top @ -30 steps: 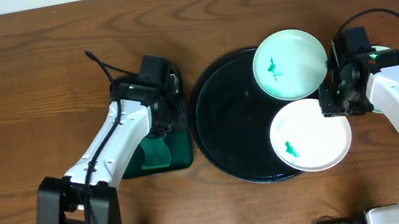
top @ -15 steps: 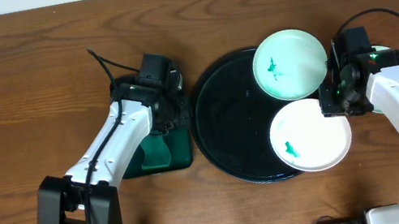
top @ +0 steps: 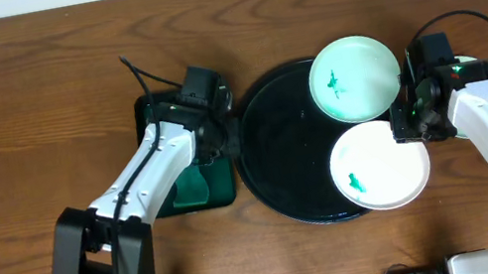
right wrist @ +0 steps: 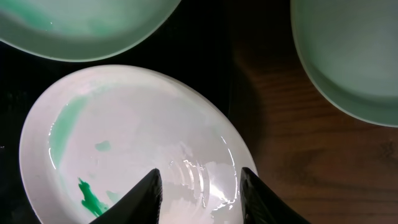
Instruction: Clean dirty plates on tray and stack at the side
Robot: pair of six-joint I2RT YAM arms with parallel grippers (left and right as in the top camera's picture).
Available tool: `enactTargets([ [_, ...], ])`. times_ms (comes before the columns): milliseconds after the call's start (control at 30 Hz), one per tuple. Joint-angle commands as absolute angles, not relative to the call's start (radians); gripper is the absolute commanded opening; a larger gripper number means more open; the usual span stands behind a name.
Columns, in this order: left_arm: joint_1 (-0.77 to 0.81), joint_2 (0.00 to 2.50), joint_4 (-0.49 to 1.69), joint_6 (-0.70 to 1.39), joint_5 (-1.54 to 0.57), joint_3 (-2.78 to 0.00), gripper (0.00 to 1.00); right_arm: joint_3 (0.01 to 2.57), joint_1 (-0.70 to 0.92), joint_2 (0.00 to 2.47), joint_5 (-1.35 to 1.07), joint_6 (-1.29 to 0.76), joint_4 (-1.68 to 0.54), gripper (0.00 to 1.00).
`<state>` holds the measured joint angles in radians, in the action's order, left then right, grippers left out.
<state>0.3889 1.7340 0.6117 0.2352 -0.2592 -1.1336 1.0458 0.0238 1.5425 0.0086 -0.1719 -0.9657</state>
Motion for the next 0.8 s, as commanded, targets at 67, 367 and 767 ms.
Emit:
enactTargets([
  [67,0.392,1.746,0.611,0.247,-0.219,-1.116,0.27,1.043,0.035,1.537,0.019,-0.171,-0.962,0.38],
  [367,0.412,1.786,0.588,0.264,-0.215,-1.116,0.25,1.043,0.035,1.538,0.018,-0.171,-0.962,0.38],
  [767,0.412,1.794,0.589,0.264,-0.19,-1.116,0.15,1.043,0.035,1.537,0.019,-0.171,-0.962,0.38],
])
